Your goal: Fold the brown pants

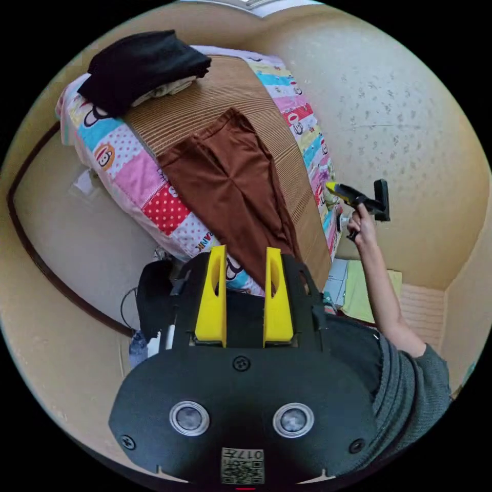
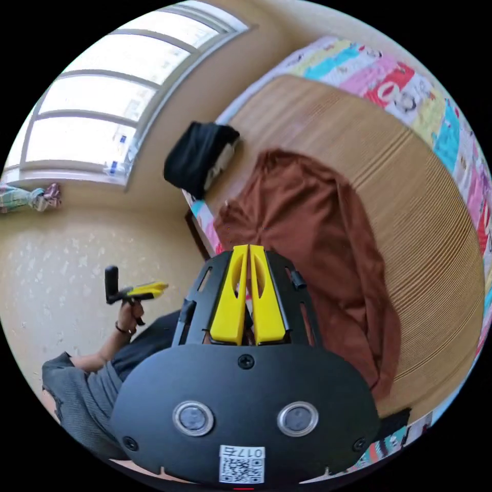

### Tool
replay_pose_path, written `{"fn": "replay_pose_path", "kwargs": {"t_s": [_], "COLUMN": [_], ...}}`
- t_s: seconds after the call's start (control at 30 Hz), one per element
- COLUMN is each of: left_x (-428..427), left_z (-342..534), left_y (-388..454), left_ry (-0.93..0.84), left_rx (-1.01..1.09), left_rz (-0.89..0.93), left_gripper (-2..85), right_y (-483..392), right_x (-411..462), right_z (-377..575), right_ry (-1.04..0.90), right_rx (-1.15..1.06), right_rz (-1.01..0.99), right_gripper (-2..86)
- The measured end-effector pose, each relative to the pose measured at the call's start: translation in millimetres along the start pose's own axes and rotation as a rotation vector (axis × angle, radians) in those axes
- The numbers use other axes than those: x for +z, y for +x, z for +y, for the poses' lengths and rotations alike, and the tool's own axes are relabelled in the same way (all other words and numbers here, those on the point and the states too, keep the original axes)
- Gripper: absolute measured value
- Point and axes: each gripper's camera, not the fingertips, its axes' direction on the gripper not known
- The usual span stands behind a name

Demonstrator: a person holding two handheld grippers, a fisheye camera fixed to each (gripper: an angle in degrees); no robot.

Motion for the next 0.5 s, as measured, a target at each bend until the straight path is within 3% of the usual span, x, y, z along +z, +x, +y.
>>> {"fn": "replay_pose_path", "kwargs": {"t_s": [0.13,0.3,0.37,0.5], "left_x": [-5.3,2.4,9.9,17.7], "left_z": [-26.1,-82.3,-113.2,-158.6], "left_y": [-60.3,-99.8,-115.1,-128.1], "left_ry": [-0.083,-0.186,-0.211,-0.204], "left_rx": [-0.15,-0.234,-0.278,-0.344], "left_rz": [0.055,0.054,0.1,0.149], "left_gripper": [12.0,13.0,13.4,13.5], "right_y": [81.2,168.5,191.4,184.7], "right_x": [72.0,70.9,49.9,27.6], "right_z": [96.1,248.5,333.2,452.8], "right_ry": [-0.23,-0.15,0.089,0.615], "right_rx": [0.216,0.63,0.896,1.207], "right_rz": [-0.113,-0.403,-0.561,-0.772], "right_gripper": [0.4,0.4,0.3,0.3]}}
